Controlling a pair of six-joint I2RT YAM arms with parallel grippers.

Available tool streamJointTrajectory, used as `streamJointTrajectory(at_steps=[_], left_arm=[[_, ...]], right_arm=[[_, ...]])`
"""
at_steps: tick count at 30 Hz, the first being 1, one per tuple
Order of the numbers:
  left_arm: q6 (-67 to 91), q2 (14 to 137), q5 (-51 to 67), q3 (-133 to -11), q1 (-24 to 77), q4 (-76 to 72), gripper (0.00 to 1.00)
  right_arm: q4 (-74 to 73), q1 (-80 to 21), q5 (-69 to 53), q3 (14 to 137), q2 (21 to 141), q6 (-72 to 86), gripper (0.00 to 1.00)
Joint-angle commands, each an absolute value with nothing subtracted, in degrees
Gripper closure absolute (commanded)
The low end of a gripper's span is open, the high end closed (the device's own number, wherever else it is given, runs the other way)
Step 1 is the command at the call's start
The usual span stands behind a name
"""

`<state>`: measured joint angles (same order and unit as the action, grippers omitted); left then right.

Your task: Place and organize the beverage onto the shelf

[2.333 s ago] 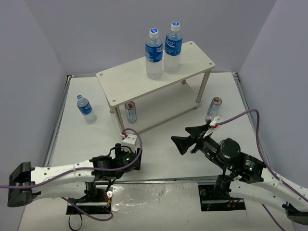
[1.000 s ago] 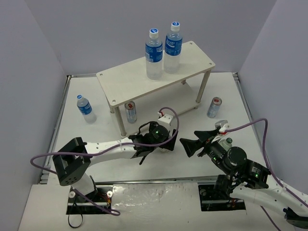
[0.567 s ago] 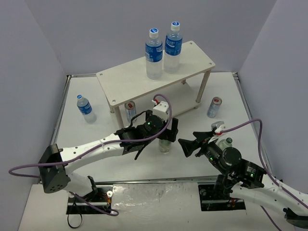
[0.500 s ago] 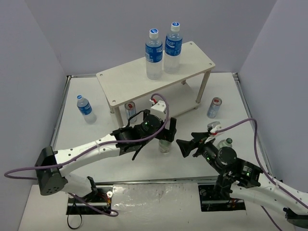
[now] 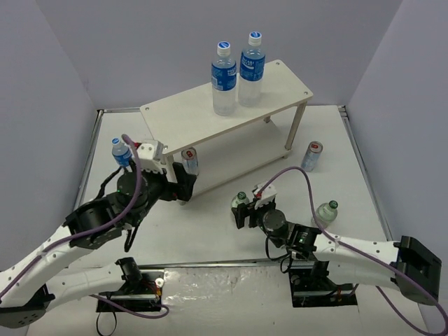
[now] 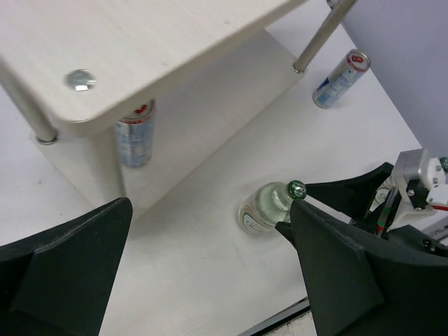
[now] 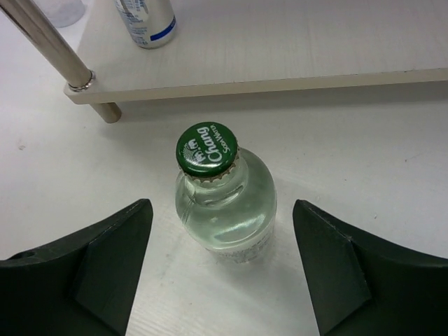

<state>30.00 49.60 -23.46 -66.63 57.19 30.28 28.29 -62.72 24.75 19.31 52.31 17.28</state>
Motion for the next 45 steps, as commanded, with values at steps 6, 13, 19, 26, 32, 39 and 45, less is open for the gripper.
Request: streamJointTrajectory(at_steps=[6, 13, 19, 26, 32, 39, 45], left_arm=[[30.06, 39.56, -29.36, -60.83, 55.46, 35.6, 0.06], [30.59, 36.3, -28.48, -55.29, 55.37, 33.23, 0.06], [30.41, 33.58, -27.77, -53.09, 55.37, 32.52, 0.06], [30.59, 29.36, -28.04, -49.75, 55.37, 32.08, 0.06], [30.32, 27.86, -26.54, -49.39, 55.37, 32.16, 0.06], [29.18, 27.25, -26.46, -50.71, 55.37, 32.96, 0.06], [29.0, 25.58, -26.37, -50.01, 55.37, 33.66, 0.06]], right_arm=[[46.75, -62.49, 29.96, 18.37, 66.51, 17.05, 0.25], [53.69, -61.35, 31.9, 18.11, 73.56, 16.61, 0.31], [54.67, -59.94, 34.53, 18.46, 74.79, 18.72, 0.68], [46.0, -57.32, 39.29, 24.93, 70.14, 16.35, 1.0], [39.66, -47.48, 31.39, 33.47, 69.43, 13.8, 1.0], [37.79, -41.5, 27.08, 43.14, 74.88, 11.69, 1.0], [38.93, -35.87, 22.77, 49.04, 80.59, 12.48, 1.0]])
